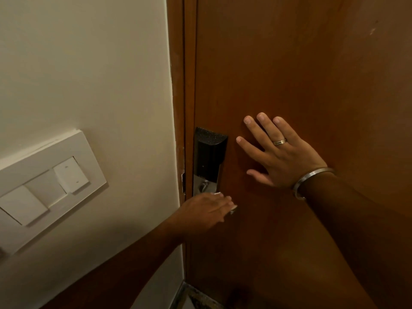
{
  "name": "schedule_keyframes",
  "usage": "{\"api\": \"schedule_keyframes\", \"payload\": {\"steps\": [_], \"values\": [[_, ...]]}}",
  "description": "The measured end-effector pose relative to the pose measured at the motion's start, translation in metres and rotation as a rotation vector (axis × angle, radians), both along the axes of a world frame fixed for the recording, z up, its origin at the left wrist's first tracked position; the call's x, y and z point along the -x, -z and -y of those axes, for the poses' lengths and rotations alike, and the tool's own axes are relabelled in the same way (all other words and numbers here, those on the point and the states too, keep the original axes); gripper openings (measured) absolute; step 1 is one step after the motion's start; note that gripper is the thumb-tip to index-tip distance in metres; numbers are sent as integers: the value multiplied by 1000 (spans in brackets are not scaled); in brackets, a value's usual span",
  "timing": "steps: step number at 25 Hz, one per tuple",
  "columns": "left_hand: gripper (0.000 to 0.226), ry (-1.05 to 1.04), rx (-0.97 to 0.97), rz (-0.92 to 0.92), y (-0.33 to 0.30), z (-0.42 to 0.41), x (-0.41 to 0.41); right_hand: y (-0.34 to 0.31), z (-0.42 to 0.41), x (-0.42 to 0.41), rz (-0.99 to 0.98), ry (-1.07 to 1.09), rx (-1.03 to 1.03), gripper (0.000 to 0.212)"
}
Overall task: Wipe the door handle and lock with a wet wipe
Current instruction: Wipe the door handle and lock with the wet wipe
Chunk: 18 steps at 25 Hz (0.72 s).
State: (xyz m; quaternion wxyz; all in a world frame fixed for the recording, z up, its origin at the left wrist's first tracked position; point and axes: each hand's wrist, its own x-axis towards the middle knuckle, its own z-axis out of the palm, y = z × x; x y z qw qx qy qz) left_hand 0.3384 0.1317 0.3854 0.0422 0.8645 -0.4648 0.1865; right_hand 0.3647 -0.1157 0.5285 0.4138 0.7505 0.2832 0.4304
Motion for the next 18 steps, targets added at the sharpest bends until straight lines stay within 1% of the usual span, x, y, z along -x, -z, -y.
{"api": "schedule_keyframes", "payload": {"steps": [2,4,5,8,10,12,14,16,18], "values": [[55,-122,19,-47,-3,-18,-13,-1,0,0,5,2,4,84],[56,-139,45,-90,-11,-33,-20,-2,0,1,0,-4,4,84],[55,-122,51,-98,-17,-35,-19,-2,-1,1,-1,-6,3,84],[50,-10,42,-30,-18,-9,-4,-2,-1,1,2,-2,4,84],[50,39,11,-53,-10,17,10,-2,-1,1,1,-1,3,85],[58,16,-47,-112,0,22,12,-1,-1,1,-4,0,-3,85],[61,-5,0,-107,-1,3,5,-1,-1,1,-4,2,-3,86],[52,-53,82,-163,-6,-24,-7,-1,0,0,1,6,1,87],[51,-68,77,-186,-13,-46,-20,-1,0,0,-4,3,4,87]]}}
